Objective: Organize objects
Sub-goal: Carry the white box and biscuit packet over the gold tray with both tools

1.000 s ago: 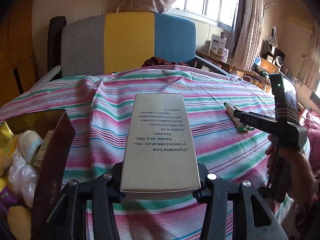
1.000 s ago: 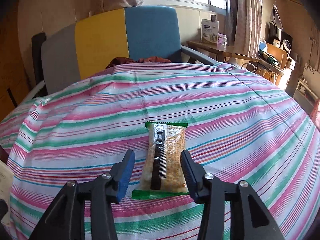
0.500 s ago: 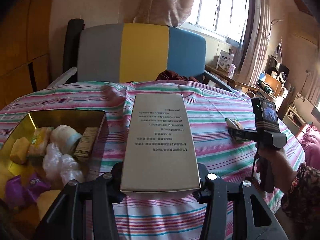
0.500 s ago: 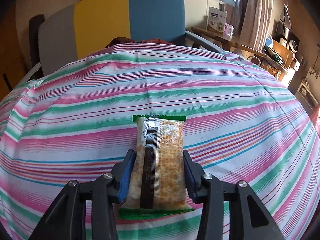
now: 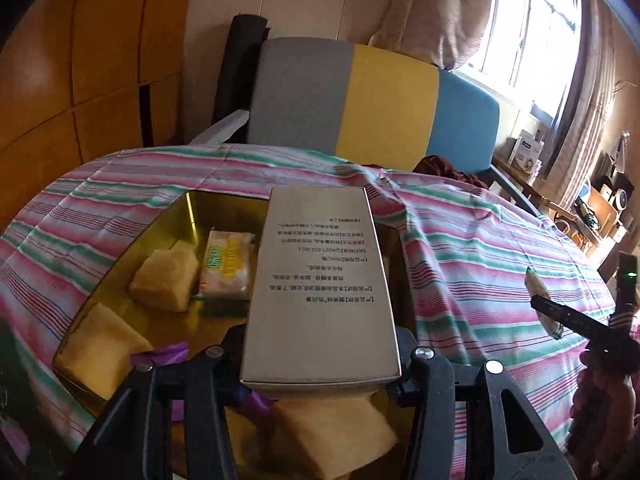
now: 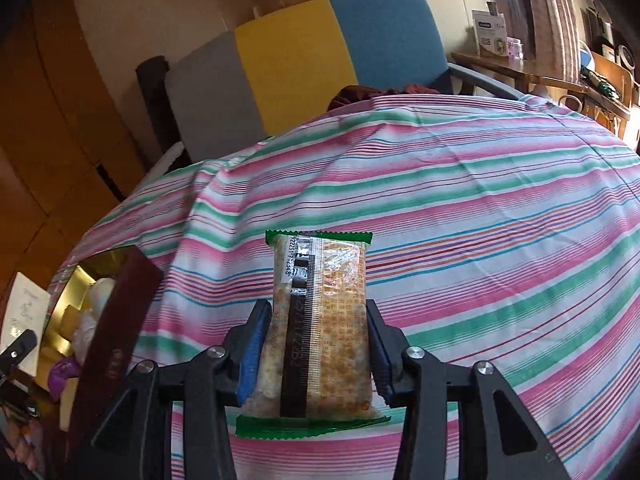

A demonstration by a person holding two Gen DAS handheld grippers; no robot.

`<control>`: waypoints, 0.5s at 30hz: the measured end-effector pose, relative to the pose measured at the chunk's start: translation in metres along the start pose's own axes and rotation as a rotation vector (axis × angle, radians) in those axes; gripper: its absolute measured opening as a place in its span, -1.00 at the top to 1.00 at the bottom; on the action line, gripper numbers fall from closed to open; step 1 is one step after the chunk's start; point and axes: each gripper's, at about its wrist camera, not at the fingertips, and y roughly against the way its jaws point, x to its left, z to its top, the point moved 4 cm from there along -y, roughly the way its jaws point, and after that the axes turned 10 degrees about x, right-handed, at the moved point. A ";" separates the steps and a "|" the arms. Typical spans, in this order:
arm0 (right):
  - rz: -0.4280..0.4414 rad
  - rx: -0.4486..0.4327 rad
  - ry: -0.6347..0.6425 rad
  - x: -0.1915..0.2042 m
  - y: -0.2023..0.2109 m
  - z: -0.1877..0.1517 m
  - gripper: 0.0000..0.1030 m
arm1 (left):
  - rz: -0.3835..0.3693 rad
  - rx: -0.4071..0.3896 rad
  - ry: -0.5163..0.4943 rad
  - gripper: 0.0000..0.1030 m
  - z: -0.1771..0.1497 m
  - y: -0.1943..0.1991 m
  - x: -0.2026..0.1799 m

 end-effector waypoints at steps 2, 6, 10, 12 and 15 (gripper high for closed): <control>0.041 0.000 0.028 0.023 0.006 -0.002 0.12 | 0.023 0.027 0.011 0.03 0.001 -0.005 0.021; 0.113 -0.001 0.104 0.075 0.018 -0.005 0.12 | 0.034 0.119 0.020 0.03 -0.001 -0.022 0.050; 0.175 0.000 0.175 0.125 0.024 -0.006 0.12 | 0.049 0.188 0.028 0.02 -0.001 -0.039 0.067; 0.204 0.011 0.211 0.149 0.024 -0.006 0.12 | 0.014 0.243 0.031 0.02 -0.002 -0.047 0.067; 0.230 0.025 0.263 0.181 0.021 -0.006 0.12 | 0.041 0.214 0.017 -0.34 -0.002 -0.041 0.063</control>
